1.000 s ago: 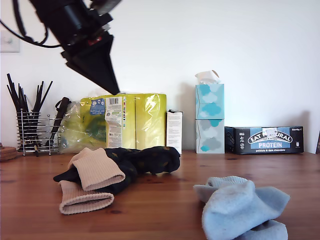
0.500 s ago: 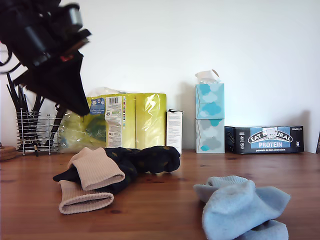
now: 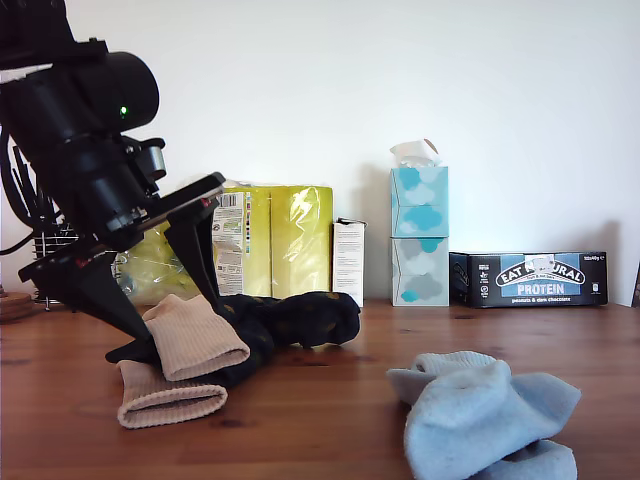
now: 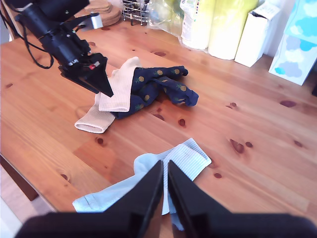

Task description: Pair up the socks based on colour and pattern, by placing each sock on top of its pair

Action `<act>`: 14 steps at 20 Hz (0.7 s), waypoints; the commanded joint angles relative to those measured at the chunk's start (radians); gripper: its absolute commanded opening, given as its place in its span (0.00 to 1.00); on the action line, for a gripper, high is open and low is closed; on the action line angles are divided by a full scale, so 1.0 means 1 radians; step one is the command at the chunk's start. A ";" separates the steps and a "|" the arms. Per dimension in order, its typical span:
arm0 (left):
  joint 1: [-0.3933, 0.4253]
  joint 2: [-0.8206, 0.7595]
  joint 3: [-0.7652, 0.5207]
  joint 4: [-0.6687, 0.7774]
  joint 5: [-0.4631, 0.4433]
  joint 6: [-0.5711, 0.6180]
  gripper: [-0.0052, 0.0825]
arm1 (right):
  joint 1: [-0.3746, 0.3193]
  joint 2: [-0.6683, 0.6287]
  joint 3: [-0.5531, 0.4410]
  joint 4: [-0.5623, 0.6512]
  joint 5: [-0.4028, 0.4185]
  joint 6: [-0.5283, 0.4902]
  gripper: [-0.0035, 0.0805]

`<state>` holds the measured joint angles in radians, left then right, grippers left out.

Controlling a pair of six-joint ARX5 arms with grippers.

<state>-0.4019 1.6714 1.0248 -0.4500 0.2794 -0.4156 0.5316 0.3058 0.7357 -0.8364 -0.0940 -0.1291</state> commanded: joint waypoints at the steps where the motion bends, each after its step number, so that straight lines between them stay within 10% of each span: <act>1: 0.008 0.044 -0.003 0.011 -0.002 -0.004 0.77 | -0.003 0.004 -0.012 0.018 0.000 -0.003 0.03; 7: 0.007 0.102 -0.003 0.069 0.040 -0.020 0.70 | -0.003 0.010 -0.012 0.026 0.000 -0.010 0.03; 14: 0.007 0.102 0.007 0.100 0.100 -0.028 0.11 | -0.003 0.028 -0.012 0.029 0.001 -0.010 0.03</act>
<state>-0.3958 1.7630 1.0252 -0.3599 0.3729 -0.4461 0.5316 0.3325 0.7357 -0.8150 -0.0940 -0.1345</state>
